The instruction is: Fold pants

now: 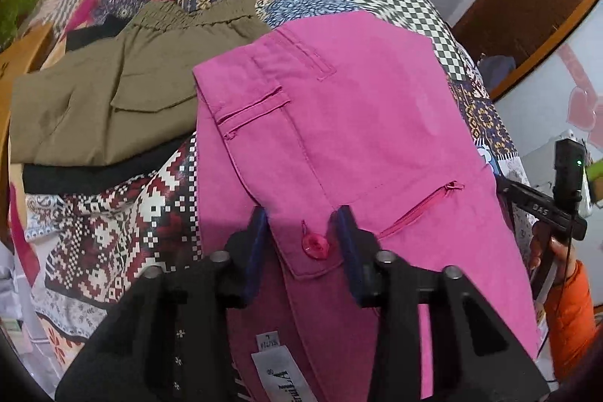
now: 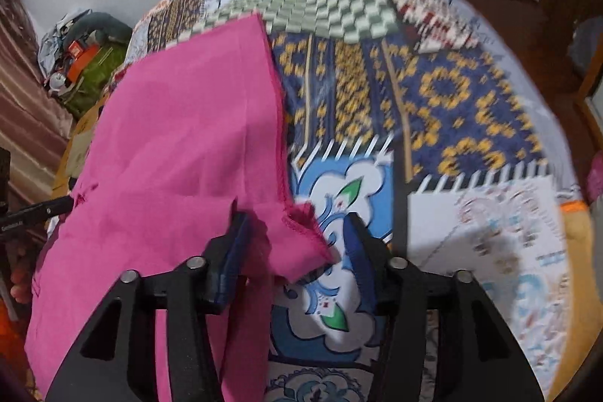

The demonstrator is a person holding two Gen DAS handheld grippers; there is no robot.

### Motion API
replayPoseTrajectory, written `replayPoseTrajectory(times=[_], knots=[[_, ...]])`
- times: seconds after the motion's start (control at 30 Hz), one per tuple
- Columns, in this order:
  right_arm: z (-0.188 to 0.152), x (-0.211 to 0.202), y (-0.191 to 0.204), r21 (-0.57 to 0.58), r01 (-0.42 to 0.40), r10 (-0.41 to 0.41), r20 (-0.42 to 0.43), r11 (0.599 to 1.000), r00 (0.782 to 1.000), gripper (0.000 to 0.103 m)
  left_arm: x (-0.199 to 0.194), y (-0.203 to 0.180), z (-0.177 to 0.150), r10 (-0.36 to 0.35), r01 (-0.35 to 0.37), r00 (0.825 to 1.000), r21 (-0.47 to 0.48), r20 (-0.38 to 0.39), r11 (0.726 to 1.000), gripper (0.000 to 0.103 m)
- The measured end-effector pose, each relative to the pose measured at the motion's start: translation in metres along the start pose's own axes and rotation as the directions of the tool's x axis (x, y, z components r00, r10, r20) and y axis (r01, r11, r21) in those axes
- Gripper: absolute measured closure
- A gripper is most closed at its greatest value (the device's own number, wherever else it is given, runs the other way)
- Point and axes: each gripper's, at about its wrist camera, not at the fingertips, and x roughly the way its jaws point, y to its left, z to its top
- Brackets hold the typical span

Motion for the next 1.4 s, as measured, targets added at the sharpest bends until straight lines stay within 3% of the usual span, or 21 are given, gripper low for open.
replayPoseTrajectory(times=[0.07, 0.1, 0.2, 0.43, 0.53, 0.67, 0.83, 0.9, 0.93, 1.0, 1.07, 1.2, 1.4], knots=[[-0.004, 0.004, 0.003, -0.007, -0.027, 0.026, -0.017, 1.000, 1.000, 0.079, 0.001, -0.005, -0.001, 0.059, -0.059, 0.998, 0.030, 0.014, 0.998, 0.084], [-0.006, 0.005, 0.006, -0.026, -0.017, 0.017, -0.011, 1.000, 1.000, 0.087, 0.002, -0.008, -0.002, 0.090, -0.091, 0.996, 0.049, 0.023, 0.995, 0.085], [-0.006, 0.005, 0.010, -0.058, 0.015, -0.016, -0.010, 0.998, 1.000, 0.096, 0.004, -0.011, -0.004, 0.126, -0.129, 0.991, 0.080, 0.038, 0.988, 0.087], [-0.006, 0.005, 0.014, -0.146, 0.134, -0.135, 0.003, 0.980, 0.991, 0.101, 0.008, -0.013, -0.006, 0.220, -0.226, 0.974, 0.136, 0.057, 0.965, 0.089], [-0.003, 0.004, 0.007, -0.122, 0.125, -0.128, -0.012, 0.985, 0.992, 0.101, 0.010, -0.007, -0.007, 0.273, -0.278, 0.960, 0.139, 0.060, 0.950, 0.089], [-0.002, -0.006, 0.009, -0.132, 0.130, -0.136, -0.031, 0.983, 0.990, 0.100, -0.002, 0.001, -0.011, 0.263, -0.270, 0.963, 0.139, 0.062, 0.953, 0.089], [0.002, -0.043, 0.011, -0.126, 0.168, -0.162, 0.057, 0.978, 0.985, 0.098, -0.029, 0.010, -0.013, 0.267, -0.278, 0.958, 0.120, 0.101, 0.953, 0.088], [0.008, -0.060, 0.015, -0.127, 0.167, -0.156, 0.092, 0.978, 0.983, 0.089, -0.042, 0.017, -0.009, 0.259, -0.270, 0.959, 0.090, 0.119, 0.959, 0.085], [0.008, -0.067, 0.020, -0.128, 0.165, -0.152, 0.110, 0.978, 0.982, 0.085, -0.048, 0.021, -0.006, 0.258, -0.269, 0.957, 0.074, 0.131, 0.960, 0.078], [0.016, -0.082, 0.031, -0.140, 0.162, -0.139, 0.162, 0.977, 0.977, 0.066, -0.059, 0.026, 0.001, 0.259, -0.269, 0.952, 0.044, 0.166, 0.962, 0.061], [0.023, -0.091, 0.042, -0.156, 0.159, -0.125, 0.210, 0.975, 0.970, 0.058, -0.068, 0.030, 0.009, 0.266, -0.276, 0.941, 0.022, 0.209, 0.961, 0.045], [0.040, -0.097, 0.061, -0.178, 0.151, -0.099, 0.273, 0.972, 0.957, 0.039, -0.070, 0.034, 0.030, 0.259, -0.269, 0.937, 0.014, 0.235, 0.963, 0.042], [0.066, -0.070, 0.073, -0.203, 0.145, -0.087, 0.271, 0.968, 0.959, 0.036, -0.041, 0.043, 0.059, 0.235, -0.242, 0.952, 0.010, 0.195, 0.970, 0.042]])
